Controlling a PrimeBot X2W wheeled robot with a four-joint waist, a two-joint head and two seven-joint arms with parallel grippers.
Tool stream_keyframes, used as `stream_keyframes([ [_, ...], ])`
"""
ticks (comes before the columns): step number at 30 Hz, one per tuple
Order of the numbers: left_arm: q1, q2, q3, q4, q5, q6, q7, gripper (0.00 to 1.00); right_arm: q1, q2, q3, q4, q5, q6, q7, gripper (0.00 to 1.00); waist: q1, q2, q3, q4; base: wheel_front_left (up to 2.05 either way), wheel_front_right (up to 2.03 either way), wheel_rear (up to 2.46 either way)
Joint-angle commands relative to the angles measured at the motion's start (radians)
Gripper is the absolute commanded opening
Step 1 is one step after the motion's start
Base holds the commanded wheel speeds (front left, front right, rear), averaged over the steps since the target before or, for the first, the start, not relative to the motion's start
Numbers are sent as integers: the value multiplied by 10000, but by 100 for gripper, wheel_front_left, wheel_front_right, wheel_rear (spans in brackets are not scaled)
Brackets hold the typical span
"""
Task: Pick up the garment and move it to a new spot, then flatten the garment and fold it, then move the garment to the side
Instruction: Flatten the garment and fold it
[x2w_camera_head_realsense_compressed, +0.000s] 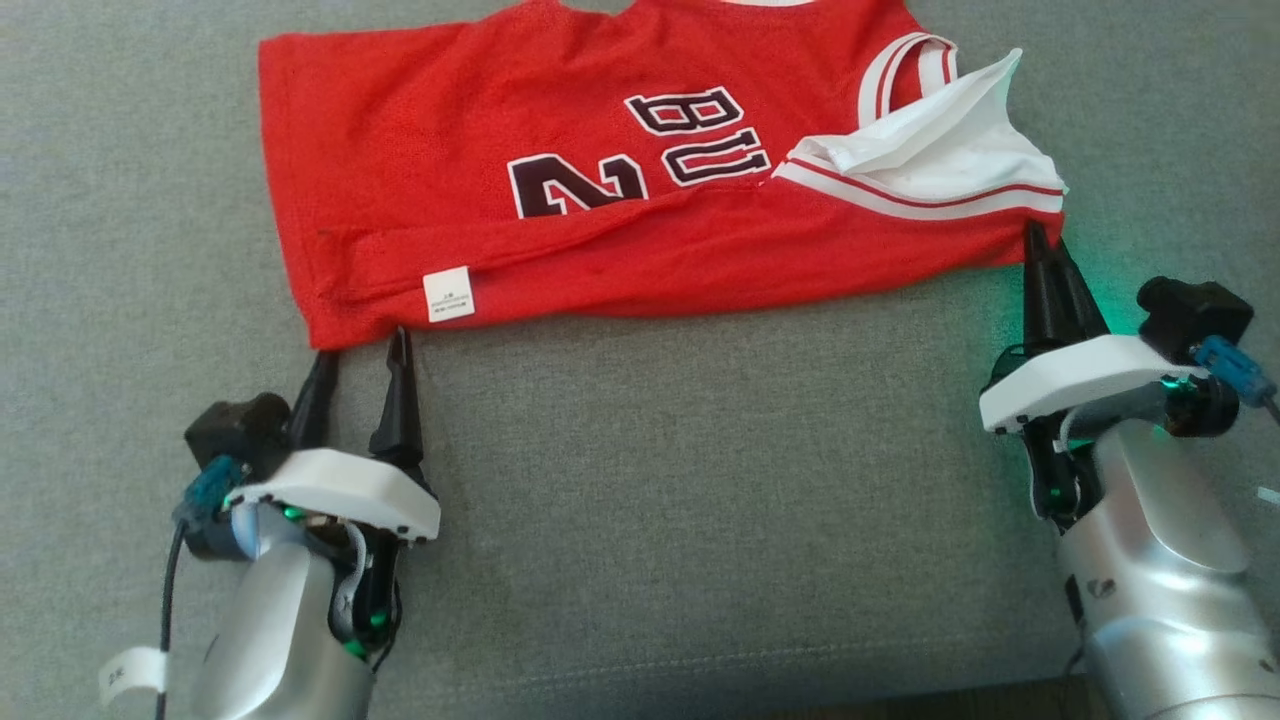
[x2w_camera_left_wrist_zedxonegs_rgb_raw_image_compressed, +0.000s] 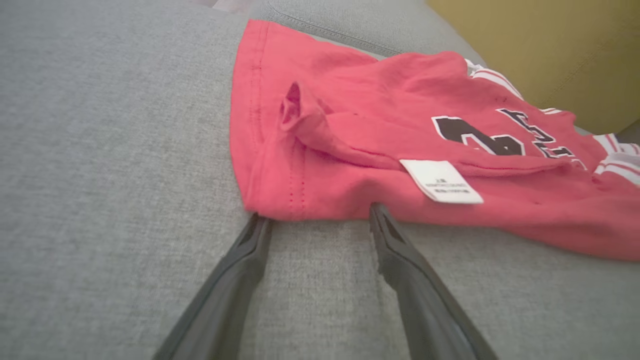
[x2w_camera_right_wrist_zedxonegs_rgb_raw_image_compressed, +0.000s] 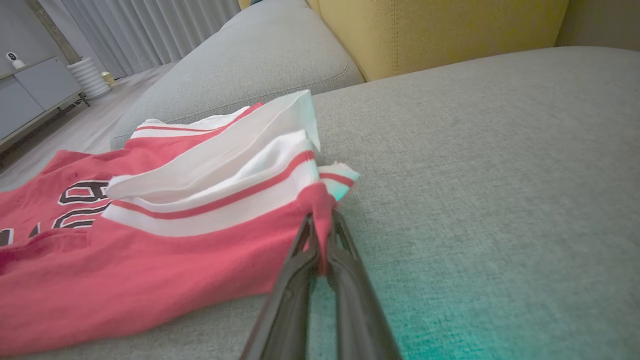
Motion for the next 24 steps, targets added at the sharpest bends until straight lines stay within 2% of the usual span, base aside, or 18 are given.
stream_keyframes([
  [1,143,74,264,-168,-96,-64,41,100,-254,40,146,-246,1,-9,-38,0,0,0,-42,27,0,0,0],
  [6,479,74,598,-672,-854,-426,41,100,-162,122,130,-156,-28,-9,-38,0,0,0,-269,158,0,0,0],
  [10,465,74,752,-845,-838,-475,41,100,-99,168,147,-149,-55,-9,-38,0,0,0,-331,200,0,0,0],
  [20,-168,74,762,-68,-740,-126,41,100,-141,245,348,-251,-104,-9,-38,0,0,0,-228,-46,0,0,0],
  [24,-333,74,846,-45,-974,-127,41,100,-122,233,361,-282,-101,-9,-38,0,0,0,-175,-141,0,0,0],
])
